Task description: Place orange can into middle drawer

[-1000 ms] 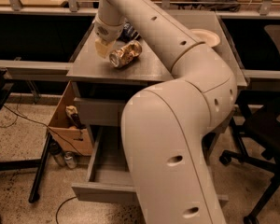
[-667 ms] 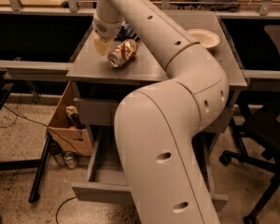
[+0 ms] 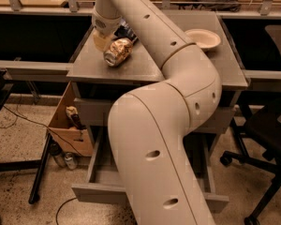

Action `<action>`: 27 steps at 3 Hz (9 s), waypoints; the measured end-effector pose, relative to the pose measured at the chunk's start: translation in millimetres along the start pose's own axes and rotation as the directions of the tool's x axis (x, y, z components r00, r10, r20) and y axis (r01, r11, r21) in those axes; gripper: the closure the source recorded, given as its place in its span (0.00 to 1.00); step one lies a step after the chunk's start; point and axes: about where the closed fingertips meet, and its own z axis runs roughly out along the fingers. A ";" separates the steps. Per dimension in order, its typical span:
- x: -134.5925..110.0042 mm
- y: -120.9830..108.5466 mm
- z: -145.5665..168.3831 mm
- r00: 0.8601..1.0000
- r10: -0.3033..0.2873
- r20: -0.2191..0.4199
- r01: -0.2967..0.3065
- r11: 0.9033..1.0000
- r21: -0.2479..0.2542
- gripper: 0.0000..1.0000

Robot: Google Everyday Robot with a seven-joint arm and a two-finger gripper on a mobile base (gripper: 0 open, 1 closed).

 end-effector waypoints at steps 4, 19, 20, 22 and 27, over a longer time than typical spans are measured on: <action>-2.2 11.9 -11.9 0.997 -0.001 -0.081 0.003 1.000 0.022 0.00; 45.0 -10.3 7.4 0.954 -0.016 -0.300 0.042 0.996 0.078 0.66; 33.9 -2.8 -11.6 0.965 -0.046 -0.258 0.068 0.995 0.078 0.88; 14.7 42.3 -56.3 0.982 -0.111 -0.150 0.124 0.989 0.080 1.00; 8.5 196.5 -85.5 0.991 -0.072 0.115 0.089 0.985 -0.148 1.00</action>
Offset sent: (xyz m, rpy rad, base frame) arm -0.0014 -0.0094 0.0312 0.0023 -0.0350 -0.0072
